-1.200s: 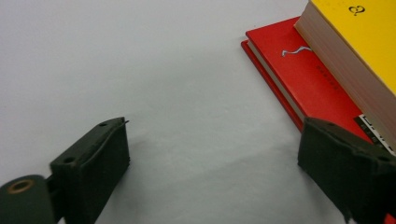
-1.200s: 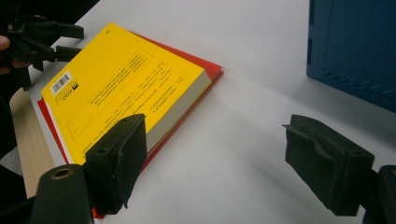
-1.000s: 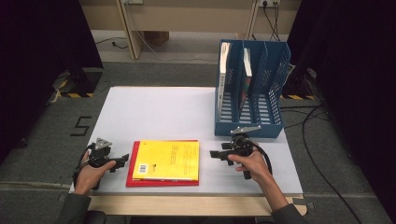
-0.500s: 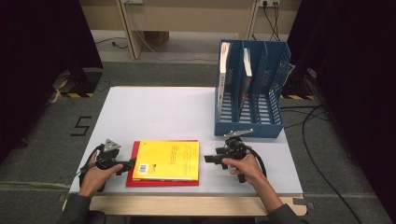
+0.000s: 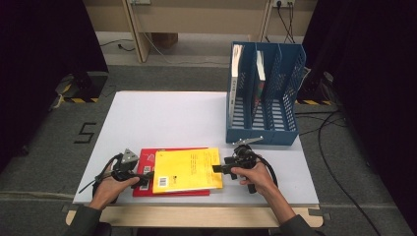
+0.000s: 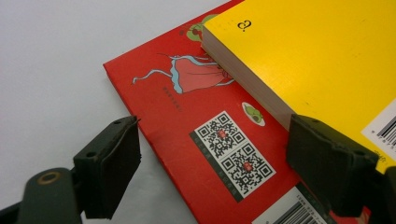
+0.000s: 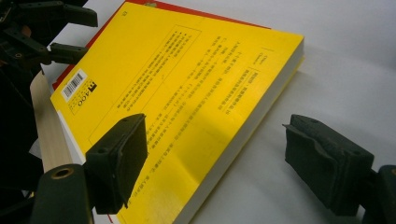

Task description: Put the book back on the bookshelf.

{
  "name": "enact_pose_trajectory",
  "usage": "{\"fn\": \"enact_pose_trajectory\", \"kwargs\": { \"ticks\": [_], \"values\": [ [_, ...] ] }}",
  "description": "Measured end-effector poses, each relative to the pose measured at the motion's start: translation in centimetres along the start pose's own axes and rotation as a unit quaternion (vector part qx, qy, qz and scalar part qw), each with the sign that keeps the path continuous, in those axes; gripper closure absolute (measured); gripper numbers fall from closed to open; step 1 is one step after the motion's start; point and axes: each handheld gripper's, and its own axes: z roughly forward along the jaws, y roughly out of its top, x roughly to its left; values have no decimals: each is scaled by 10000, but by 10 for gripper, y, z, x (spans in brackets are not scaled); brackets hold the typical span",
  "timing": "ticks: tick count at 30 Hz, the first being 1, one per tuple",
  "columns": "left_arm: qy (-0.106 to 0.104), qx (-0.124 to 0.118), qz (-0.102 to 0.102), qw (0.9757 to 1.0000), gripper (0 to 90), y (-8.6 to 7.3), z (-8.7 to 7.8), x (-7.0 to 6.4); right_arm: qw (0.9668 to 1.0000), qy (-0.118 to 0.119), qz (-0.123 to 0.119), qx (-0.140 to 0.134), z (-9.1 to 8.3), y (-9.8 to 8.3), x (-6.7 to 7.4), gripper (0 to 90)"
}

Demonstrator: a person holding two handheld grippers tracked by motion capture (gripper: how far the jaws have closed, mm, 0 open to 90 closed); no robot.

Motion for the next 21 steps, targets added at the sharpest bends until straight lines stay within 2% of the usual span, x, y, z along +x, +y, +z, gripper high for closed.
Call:
{"fn": "enact_pose_trajectory", "kwargs": {
  "ticks": [12, 16, 21],
  "values": [
    [-56, 6, -157, 9999, 150, -1, 1, 2, 9997, 180, 124, 120, 14, 0, 0, 226],
    [-68, 34, -178, 9998, 150, -1, 1, 3, 9996, 162, 142, 162, 18, 1, 4, 186],
    [-55, 51, -207, 9998, 140, -1, 2, 3, 9985, 164, 532, 5, 19, 0, 6, 185]
  ]
}}
